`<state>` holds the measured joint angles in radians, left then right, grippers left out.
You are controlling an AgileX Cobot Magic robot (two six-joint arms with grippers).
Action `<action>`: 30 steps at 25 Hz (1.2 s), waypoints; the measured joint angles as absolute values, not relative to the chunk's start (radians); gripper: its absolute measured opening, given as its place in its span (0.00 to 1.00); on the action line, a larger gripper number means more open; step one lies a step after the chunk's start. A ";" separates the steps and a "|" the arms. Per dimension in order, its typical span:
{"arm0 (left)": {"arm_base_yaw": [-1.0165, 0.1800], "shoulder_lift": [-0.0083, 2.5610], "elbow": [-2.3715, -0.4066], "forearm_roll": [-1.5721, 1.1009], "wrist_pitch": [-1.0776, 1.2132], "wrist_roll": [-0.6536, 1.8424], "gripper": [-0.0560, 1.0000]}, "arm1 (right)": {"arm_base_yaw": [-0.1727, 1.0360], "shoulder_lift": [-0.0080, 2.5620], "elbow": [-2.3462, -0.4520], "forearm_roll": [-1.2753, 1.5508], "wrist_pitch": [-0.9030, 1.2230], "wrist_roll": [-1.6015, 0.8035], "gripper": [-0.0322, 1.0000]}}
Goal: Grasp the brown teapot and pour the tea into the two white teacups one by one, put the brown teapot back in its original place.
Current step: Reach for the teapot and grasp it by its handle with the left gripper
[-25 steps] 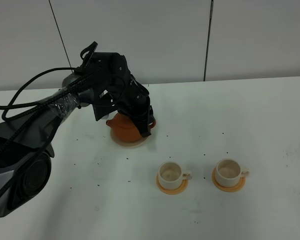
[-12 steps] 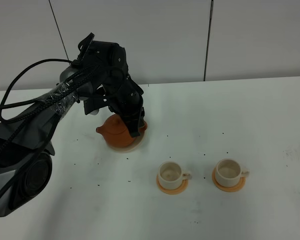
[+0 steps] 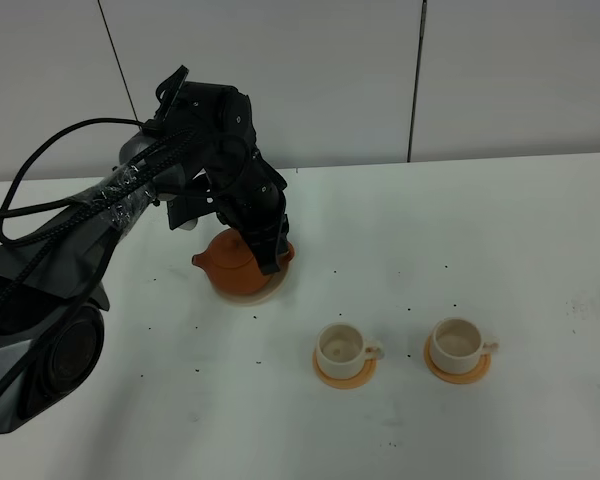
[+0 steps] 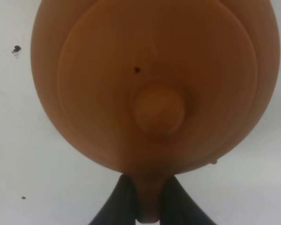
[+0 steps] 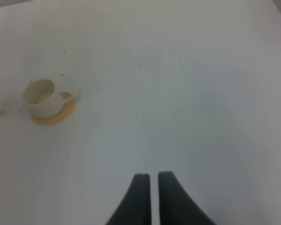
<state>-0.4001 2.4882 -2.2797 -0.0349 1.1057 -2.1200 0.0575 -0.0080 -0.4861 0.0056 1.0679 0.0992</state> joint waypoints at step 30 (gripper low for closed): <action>-0.400 2.489 -2.350 -0.017 1.188 -2.092 0.22 | 0.058 -0.008 -0.486 0.006 1.068 0.099 0.06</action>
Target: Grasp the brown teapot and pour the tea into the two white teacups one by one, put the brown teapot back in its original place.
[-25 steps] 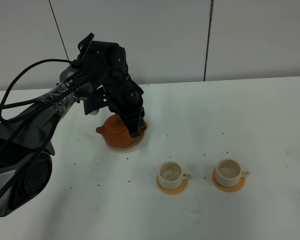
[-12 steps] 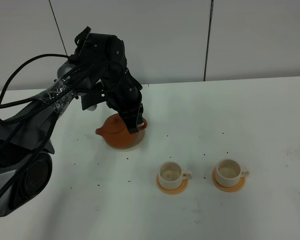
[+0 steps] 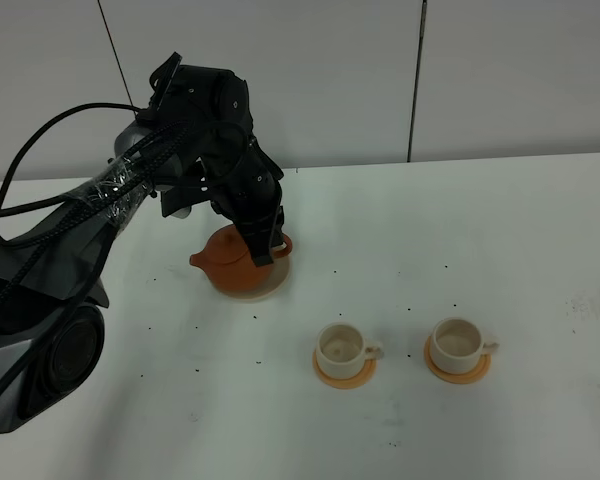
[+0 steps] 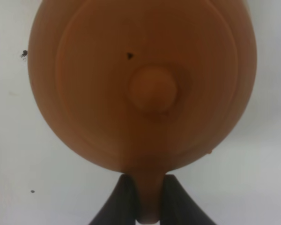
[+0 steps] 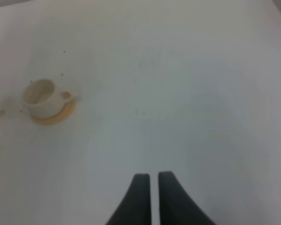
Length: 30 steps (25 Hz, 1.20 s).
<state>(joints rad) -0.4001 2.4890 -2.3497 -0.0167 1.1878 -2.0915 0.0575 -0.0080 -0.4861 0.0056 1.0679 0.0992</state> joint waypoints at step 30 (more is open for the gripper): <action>-0.427 2.455 -2.350 -0.012 1.189 -1.695 0.22 | 0.058 -0.008 -0.486 0.006 1.068 0.099 0.06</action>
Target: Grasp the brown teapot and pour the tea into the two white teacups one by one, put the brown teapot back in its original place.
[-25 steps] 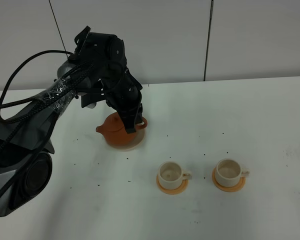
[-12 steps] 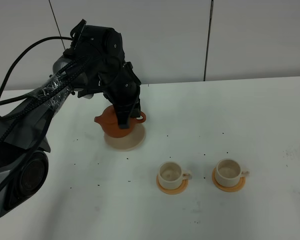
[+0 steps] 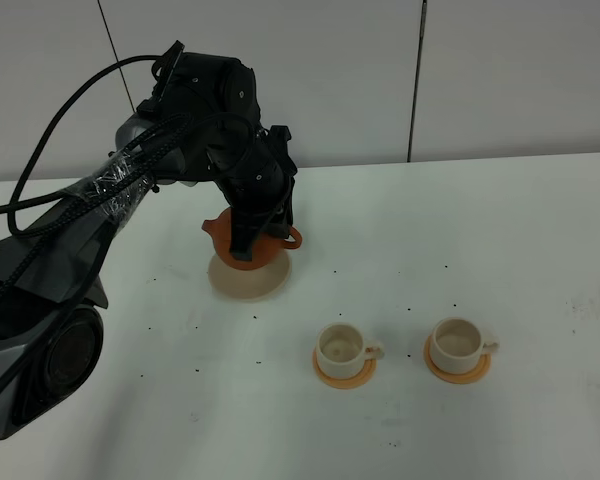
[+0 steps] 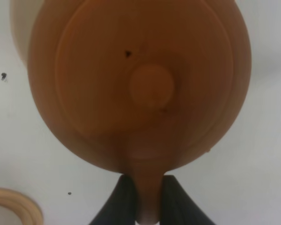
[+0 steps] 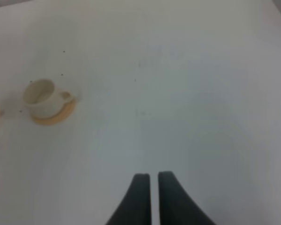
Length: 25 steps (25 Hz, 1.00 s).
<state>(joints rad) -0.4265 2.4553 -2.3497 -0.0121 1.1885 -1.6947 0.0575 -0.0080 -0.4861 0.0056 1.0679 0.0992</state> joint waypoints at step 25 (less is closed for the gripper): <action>-0.450 2.455 -2.350 0.022 1.189 -1.484 0.22 | 0.058 -0.008 -0.486 0.006 1.068 0.099 0.06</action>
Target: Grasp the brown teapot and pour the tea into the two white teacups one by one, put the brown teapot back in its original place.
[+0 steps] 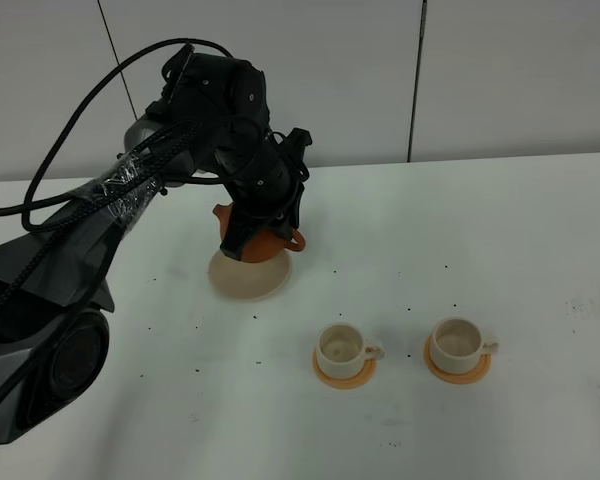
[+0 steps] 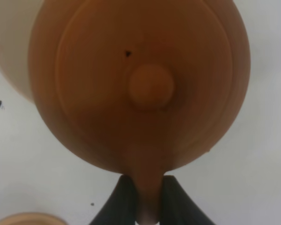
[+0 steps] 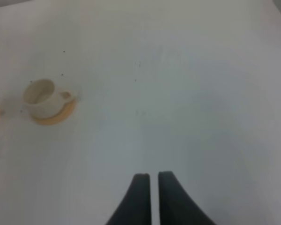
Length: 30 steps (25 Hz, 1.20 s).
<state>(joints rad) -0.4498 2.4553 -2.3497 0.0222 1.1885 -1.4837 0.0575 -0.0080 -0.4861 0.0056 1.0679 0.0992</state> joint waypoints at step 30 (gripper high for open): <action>-0.487 2.455 -2.350 0.131 1.189 -1.343 0.22 | 0.058 -0.008 -0.486 0.006 1.068 0.099 0.06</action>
